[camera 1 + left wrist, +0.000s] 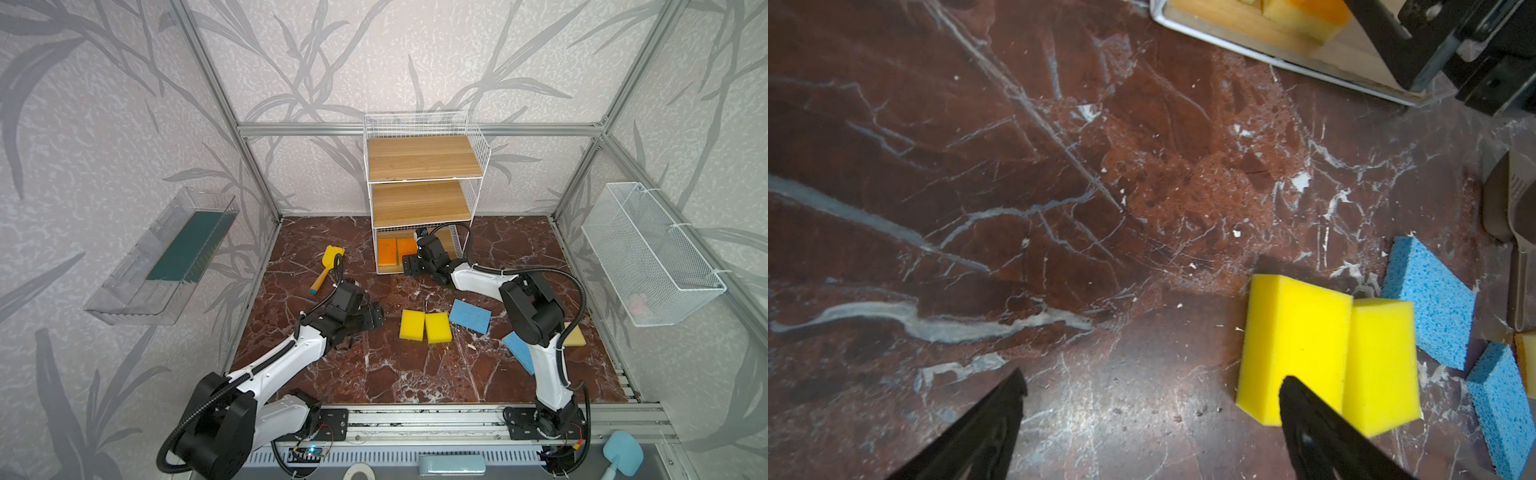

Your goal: Place and organize the cleaning sponges onto the shelf

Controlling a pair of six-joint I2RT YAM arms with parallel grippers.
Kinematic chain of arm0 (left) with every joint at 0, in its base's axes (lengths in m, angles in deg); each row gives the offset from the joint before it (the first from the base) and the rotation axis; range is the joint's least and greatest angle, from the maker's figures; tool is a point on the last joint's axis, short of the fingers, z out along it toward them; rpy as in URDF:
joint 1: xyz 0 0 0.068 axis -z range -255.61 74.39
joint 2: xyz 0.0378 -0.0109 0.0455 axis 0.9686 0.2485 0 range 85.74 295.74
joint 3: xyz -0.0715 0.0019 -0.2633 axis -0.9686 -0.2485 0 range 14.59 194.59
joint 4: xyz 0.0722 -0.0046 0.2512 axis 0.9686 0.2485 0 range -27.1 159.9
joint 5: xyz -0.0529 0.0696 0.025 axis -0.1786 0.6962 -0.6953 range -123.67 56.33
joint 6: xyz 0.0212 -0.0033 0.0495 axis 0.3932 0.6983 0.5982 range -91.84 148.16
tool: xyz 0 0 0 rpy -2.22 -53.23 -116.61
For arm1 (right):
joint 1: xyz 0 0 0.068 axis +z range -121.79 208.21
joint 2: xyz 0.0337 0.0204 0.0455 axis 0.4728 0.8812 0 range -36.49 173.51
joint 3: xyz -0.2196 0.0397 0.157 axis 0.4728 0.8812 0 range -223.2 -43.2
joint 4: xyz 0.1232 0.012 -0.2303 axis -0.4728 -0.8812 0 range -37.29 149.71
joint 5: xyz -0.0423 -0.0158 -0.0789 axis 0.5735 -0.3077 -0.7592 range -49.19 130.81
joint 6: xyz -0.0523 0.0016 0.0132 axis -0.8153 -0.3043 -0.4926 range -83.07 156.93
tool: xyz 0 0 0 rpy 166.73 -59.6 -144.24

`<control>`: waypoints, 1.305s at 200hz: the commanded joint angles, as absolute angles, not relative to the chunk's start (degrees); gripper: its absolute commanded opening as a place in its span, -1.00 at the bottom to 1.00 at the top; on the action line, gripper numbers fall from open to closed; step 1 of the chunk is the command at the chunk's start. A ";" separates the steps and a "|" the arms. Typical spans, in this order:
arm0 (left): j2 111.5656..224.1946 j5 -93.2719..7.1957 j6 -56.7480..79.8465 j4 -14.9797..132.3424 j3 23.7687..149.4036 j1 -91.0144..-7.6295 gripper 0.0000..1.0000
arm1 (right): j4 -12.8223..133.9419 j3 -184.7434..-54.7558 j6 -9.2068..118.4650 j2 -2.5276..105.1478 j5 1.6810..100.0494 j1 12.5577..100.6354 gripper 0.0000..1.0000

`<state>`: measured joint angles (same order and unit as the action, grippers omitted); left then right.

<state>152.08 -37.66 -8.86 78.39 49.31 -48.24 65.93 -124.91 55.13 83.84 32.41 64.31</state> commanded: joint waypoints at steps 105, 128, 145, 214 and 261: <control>167.26 -33.81 -6.23 80.06 60.66 -38.17 0.54 | 53.23 -90.17 60.56 41.93 40.53 58.04 0.85; 171.78 -35.45 -8.63 76.62 60.01 -36.94 0.34 | 52.84 -84.60 61.52 35.42 41.65 57.83 0.83; 174.95 -37.79 -10.53 72.70 59.02 -36.22 0.22 | 52.43 -81.60 61.80 31.71 42.80 57.77 0.81; 178.67 -36.04 -13.61 69.08 58.36 -33.09 -0.57 | 50.90 -77.45 61.19 25.65 48.89 57.83 0.71; 172.35 -34.47 -15.35 69.36 56.59 -33.25 -1.00 | 53.08 -77.28 61.77 26.43 55.68 57.81 0.63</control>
